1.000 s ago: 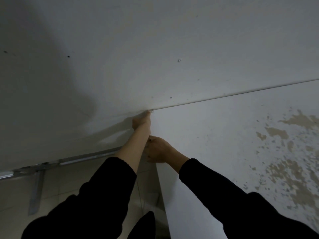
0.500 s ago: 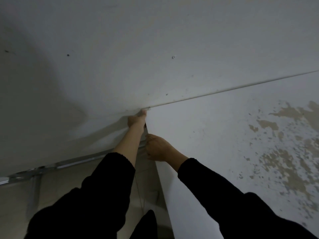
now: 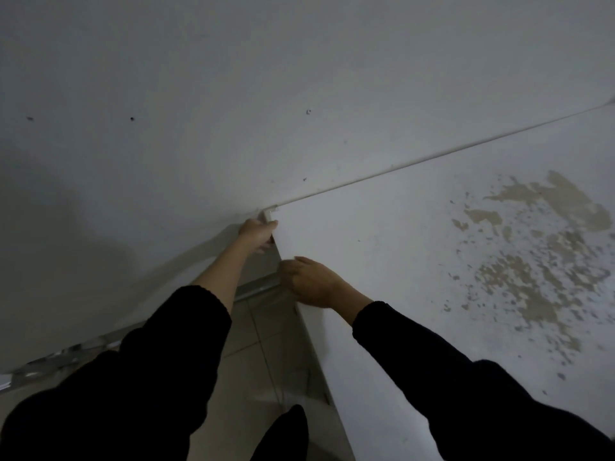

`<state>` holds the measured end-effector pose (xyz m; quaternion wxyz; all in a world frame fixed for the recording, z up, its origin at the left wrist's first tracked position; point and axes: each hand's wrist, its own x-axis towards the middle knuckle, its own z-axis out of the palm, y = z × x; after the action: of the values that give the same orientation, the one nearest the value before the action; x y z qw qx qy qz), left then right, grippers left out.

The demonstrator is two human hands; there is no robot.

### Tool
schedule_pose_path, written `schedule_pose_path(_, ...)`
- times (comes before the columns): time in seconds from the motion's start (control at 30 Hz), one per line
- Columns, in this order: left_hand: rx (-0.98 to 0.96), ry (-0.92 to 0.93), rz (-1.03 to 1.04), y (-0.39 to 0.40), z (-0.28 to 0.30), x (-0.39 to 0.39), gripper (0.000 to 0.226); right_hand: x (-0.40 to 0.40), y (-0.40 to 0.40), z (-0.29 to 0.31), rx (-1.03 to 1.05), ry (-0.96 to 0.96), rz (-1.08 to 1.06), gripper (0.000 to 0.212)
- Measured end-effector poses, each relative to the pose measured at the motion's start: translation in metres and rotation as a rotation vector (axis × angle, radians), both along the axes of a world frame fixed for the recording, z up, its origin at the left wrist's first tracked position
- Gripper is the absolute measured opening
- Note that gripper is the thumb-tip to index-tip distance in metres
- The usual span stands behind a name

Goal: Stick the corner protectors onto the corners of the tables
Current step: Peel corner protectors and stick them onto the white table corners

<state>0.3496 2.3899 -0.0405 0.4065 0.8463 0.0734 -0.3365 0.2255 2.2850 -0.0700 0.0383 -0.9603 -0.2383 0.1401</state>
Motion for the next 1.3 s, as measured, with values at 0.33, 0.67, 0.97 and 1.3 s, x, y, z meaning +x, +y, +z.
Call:
schedule_pose_path(0.33,0.132,-0.278,-0.345,-0.018,0.068,-0.099,0.037,-0.074,-0.062,0.07,-0.145,-0.09,-0.312,0.043)
schedule_pose_path(0.67,0.271,-0.567,-0.558,-0.079,0.122,-0.295,0.033,-0.257,-0.135,0.142,-0.218,-0.195,-0.594,0.044)
schedule_pose_path(0.97,0.326,-0.706,-0.683,-0.138,0.173,-0.39,0.032,-0.365,-0.182,0.2,-0.247,-0.18,-0.735,0.046)
schedule_pose_path(1.3,0.251,-0.85,-0.948,-0.269,0.228,-0.44,0.022,-0.453,-0.276,0.249,-0.261,-0.272,-1.033,0.045)
